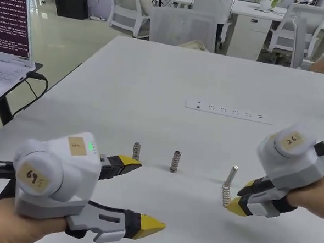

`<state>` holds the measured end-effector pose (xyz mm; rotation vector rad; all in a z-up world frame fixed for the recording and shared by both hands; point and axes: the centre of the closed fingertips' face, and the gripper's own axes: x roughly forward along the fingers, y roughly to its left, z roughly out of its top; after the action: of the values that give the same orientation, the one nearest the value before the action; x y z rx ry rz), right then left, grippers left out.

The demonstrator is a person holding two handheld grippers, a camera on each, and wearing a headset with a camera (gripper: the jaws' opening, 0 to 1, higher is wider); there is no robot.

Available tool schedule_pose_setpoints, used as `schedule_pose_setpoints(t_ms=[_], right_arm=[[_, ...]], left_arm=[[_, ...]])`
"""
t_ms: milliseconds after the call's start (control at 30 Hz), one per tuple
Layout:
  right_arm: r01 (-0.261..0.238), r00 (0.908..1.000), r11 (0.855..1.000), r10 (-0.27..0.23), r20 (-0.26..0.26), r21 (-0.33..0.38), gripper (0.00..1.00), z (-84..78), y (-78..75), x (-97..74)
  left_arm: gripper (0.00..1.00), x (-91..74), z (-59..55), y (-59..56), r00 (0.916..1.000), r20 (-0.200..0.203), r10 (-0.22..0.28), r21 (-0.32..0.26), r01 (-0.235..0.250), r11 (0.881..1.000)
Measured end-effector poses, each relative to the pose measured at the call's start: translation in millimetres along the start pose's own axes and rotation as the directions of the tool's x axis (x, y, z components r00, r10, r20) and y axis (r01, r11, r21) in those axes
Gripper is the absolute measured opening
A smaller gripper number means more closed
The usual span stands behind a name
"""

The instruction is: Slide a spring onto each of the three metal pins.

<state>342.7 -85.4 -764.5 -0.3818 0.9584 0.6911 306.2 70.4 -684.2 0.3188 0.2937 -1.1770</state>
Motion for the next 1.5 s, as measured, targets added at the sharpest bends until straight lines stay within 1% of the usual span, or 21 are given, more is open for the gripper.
schedule_pose_setpoints(t_ms=[100,233,333,533,700,800,867,967,1067,1200,1267,1500], right_arm=[[0.008,1.0,1.0,-0.008,0.003,0.03,0.24,-1.0,-3.4,4.7],[0.008,0.9998,0.998,-0.007,-0.019,0.058,0.24,-8.7,-5.7,13.0],[0.009,0.9998,0.997,-0.007,-0.021,0.083,0.23,-11.4,-7.3,17.7],[0.039,0.9991,0.993,-0.037,-0.019,0.116,0.24,-11.3,-12.7,24.5],[0.055,0.9984,0.99,-0.053,-0.018,0.132,0.24,-9.5,-15.7,28.8],[0.06,0.9982,0.988,-0.06,-0.009,0.144,0.24,-6.8,-16.9,30.7],[0.066,0.9977,0.987,-0.067,0.001,0.148,0.24,-3.8,-17.6,32.4],[0.075,0.9971,0.986,-0.076,0.003,0.147,0.22,-2.3,-18.7,34.1],[0.091,0.9958,0.988,-0.091,-0.009,0.124,0.19,-4.6,-21.6,33.1],[0.099,0.9951,0.988,-0.097,-0.02,0.117,0.17,-8.0,-23.9,31.3],[0.11,0.9939,0.987,-0.108,-0.021,0.115,0.16,-9.4,-27.3,29.7],[0.135,0.9908,0.984,-0.133,-0.029,0.116,0.16,-13.6,-34.4,26.4]], left_arm=[[0.61,0.2,-0.4,0.4,1.0,-0.001,0.001,-0.001,-0.001,1.0],[0.61,0.4,-1.1,1.1,1.0,-0.003,0.001,-0.002,-0.001,1.0],[0.61,0.7,-2.2,1.6,1.0,-0.005,0.002,-0.005,-0.002,1.0],[0.61,1.4,-3.4,1.1,1.0,-0.009,0.0,-0.005,0.0,1.0],[0.6,0.9,-4.1,2.3,0.9999,-0.01,0.002,-0.007,-0.003,1.0],[0.6,0.7,-4.6,2.5,0.9999,-0.011,0.003,-0.009,-0.004,1.0],[0.6,0.6,-5.3,2.3,0.9999,-0.014,0.004,-0.007,-0.004,1.0],[0.6,0.5,-5.8,2.4,0.9999,-0.016,0.004,-0.008,-0.004,1.0],[0.6,0.1,-5.6,3.0,0.9999,-0.015,0.006,-0.009,-0.006,1.0],[0.59,0.2,-5.9,3.3,0.9998,-0.017,0.006,-0.01,-0.007,1.0],[0.59,0.7,-5.7,2.6,0.9998,-0.017,0.004,-0.01,-0.005,1.0],[0.59,0.3,-5.4,2.9,0.9998,-0.017,0.006,-0.01,-0.006,1.0]])
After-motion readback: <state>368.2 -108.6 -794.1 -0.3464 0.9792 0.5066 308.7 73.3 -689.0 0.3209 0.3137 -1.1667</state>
